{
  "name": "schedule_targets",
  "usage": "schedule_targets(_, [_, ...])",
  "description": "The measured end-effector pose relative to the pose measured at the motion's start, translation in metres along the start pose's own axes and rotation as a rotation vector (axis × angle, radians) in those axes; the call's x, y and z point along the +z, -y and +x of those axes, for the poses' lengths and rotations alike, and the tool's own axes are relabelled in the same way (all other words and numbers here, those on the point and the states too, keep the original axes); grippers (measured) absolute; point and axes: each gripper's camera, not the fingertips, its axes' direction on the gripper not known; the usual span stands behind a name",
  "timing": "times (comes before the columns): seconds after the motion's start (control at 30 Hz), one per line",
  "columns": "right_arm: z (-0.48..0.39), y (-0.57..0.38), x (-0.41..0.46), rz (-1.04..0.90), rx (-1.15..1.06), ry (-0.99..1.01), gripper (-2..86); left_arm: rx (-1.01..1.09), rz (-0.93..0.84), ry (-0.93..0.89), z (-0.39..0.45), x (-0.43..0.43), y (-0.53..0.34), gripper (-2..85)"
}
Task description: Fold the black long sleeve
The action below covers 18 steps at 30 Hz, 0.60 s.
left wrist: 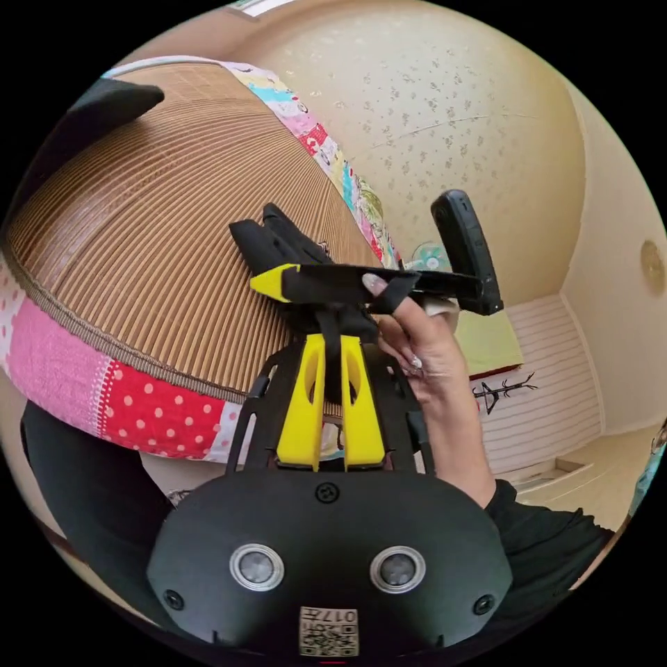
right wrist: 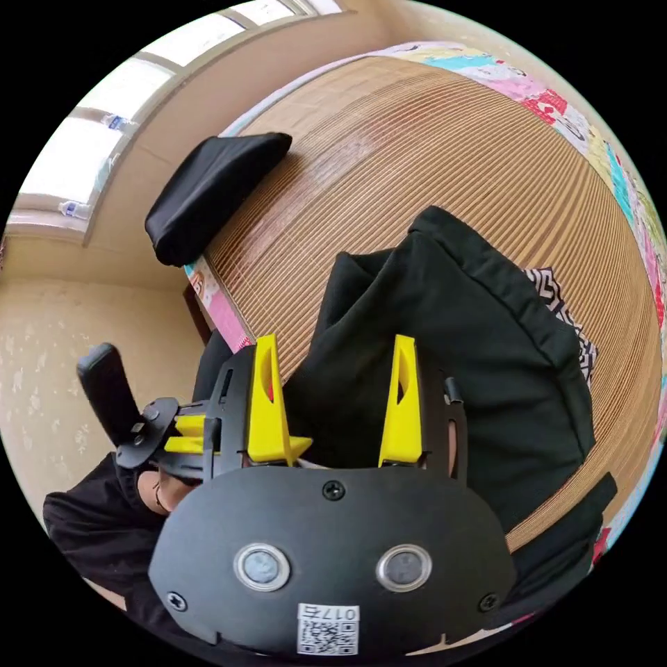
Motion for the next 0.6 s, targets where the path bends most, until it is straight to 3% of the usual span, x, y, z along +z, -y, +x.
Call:
schedule_targets(0.07, [-0.001,0.005,0.011,-0.094,-0.038,-0.135,15.1,0.031,-0.001,0.007,0.012,0.002,-0.002,4.3])
schedule_targets(0.13, [0.01,-0.007,-0.004,-0.041,-0.048,-0.162,9.3,0.061,0.013,-0.052,0.021,0.0,-0.009,4.8])
schedule_targets(0.2, [0.039,-0.031,-0.038,0.077,-0.006,-0.077,6.2,0.101,0.061,-0.156,0.025,-0.007,-0.018,6.0])
schedule_targets(0.27, [0.106,-0.085,-0.092,0.306,0.074,0.181,4.8,0.109,0.079,-0.226,0.025,-0.009,-0.026,6.8])
schedule_targets(0.43, [0.263,-0.252,-0.138,0.74,0.243,0.53,4.1,0.148,-0.076,-0.223,0.03,0.029,-0.035,12.0])
schedule_targets(0.5, [0.316,-0.318,-0.128,0.844,0.35,0.575,4.3,0.15,-0.114,-0.229,0.031,0.047,-0.037,12.8])
schedule_targets(0.6, [0.377,-0.407,-0.1,0.896,0.574,0.492,5.6,0.135,-0.196,-0.238,0.034,0.082,-0.037,13.4])
